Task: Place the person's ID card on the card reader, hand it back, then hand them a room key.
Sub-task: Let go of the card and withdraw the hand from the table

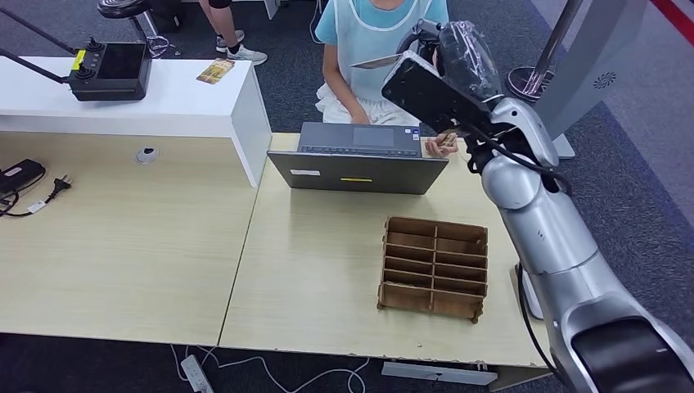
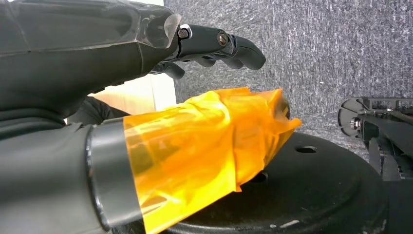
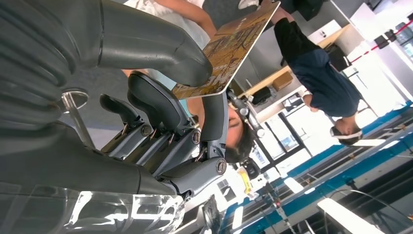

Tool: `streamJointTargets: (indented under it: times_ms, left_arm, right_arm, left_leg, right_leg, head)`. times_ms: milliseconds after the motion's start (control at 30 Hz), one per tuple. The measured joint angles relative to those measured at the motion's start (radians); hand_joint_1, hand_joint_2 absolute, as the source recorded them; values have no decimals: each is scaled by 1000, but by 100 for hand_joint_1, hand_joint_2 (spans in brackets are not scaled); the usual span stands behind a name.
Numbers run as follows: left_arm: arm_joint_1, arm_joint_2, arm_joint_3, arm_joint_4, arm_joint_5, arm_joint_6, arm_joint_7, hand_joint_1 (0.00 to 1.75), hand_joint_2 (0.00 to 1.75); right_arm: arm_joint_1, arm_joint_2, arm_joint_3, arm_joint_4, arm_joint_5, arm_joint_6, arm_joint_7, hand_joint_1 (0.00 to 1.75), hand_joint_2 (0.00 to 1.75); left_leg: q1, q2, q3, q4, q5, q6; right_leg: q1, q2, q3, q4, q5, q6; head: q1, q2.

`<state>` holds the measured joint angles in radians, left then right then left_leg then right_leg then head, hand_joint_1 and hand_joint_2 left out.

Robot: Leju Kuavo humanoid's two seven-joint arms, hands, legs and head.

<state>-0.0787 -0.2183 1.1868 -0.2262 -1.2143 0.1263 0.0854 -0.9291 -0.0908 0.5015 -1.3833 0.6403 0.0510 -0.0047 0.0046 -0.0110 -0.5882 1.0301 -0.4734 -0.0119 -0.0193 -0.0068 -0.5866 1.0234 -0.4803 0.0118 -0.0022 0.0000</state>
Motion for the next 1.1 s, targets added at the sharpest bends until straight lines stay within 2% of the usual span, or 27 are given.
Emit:
streamJointTargets:
  times_ms: [200, 567, 900, 1100]
  left_arm:
    - [0, 0, 0, 0, -10, 2, 1, 0, 0]
    - [-1, 16, -2, 0, -25, 5, 12, 0, 0]
    - [-3, 26, -11, 0, -33, -12, 23, 0, 0]
    - [-7, 30, -21, 0, -42, -22, 22, 0, 0]
  right_arm:
    - [-23, 0, -1, 42, 9, -2, 10, 175, 175]
    - [-29, -60, -13, 50, -2, 8, 13, 175, 175]
    - [-61, -61, -4, 101, 41, 28, 51, 175, 175]
    - [-122, -38, 12, 193, 84, 58, 90, 175, 175]
  left_leg:
    - [0, 0, 0, 1, 0, 0]
    - [0, 1, 0, 1, 0, 0]
    - [0, 1, 0, 1, 0, 0]
    - [0, 1, 0, 1, 0, 0]
  right_leg:
    - [0, 0, 0, 0, 0, 0]
    - [0, 1, 0, 0, 1, -1]
    - [0, 1, 0, 0, 1, -1]
    - [0, 1, 0, 0, 1, -1]
  head:
    - [0, 0]
    - [0, 0]
    - [0, 0]
    - [0, 0]
